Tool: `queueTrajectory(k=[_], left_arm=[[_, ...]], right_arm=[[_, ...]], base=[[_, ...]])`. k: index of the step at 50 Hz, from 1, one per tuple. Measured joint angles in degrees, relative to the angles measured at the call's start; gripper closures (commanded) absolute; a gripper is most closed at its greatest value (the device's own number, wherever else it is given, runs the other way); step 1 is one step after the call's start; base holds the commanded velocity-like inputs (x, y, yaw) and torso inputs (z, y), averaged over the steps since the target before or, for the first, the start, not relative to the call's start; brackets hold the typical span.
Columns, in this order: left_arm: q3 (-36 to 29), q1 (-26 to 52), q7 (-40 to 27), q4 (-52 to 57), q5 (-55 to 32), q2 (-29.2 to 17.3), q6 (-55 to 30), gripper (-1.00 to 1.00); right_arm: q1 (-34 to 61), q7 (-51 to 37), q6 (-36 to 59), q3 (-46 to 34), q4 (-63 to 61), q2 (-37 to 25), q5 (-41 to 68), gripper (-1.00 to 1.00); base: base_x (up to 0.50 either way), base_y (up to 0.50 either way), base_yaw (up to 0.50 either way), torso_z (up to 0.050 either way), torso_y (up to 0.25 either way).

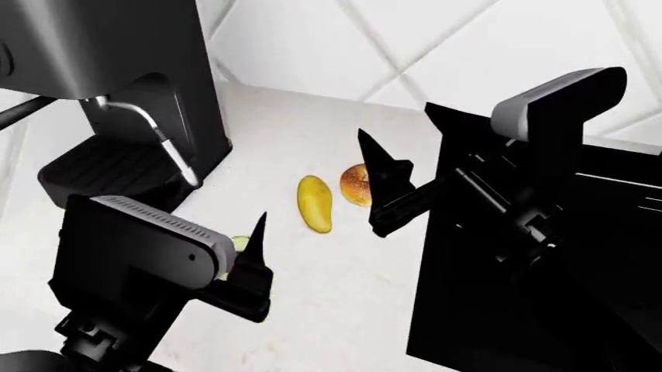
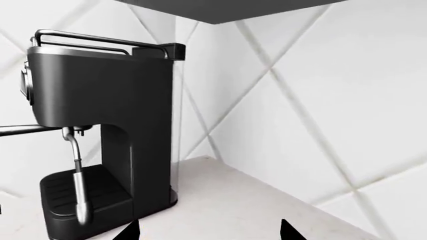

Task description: Pick up the fruits and vegetables and place them in the sink. Turn on the sink faucet to wash them. Then turn the sink off and put them in the tray.

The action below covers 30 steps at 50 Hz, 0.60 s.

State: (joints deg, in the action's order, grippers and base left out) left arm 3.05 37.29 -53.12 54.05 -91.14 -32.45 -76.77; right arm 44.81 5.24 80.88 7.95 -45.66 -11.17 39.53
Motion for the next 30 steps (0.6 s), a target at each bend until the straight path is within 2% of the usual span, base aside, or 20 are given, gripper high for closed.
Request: queueTrajectory(k=[6,14,30], left_arm=[[-2.96,-1.54,-4.78,-0.37,-1.26,1.58,0.01,-1.00],[-5.43,-4.04,-6.83,-1.62,0.98,3.28,-0.22,-1.00],[-11.03,-8.98,-0.59,-4.50,15.11,3.92,1.82,-1.00]], right_arm=[[-0.20,-0.13,-0.43,0.04,0.00,-0.09,0.46,-1.00],[-0.34,-0.43,-0.83,0.04,0.01,-0.27,0.99,-1.00],[-0.81,-0.92,-2.06,-0.55,0.22,-1.05,1.57,-1.00]], base=[[0.00,0.00,0.00,0.000,0.000],[0.00,0.00,0.00,0.000,0.000],[0.00,0.00,0.00,0.000,0.000]])
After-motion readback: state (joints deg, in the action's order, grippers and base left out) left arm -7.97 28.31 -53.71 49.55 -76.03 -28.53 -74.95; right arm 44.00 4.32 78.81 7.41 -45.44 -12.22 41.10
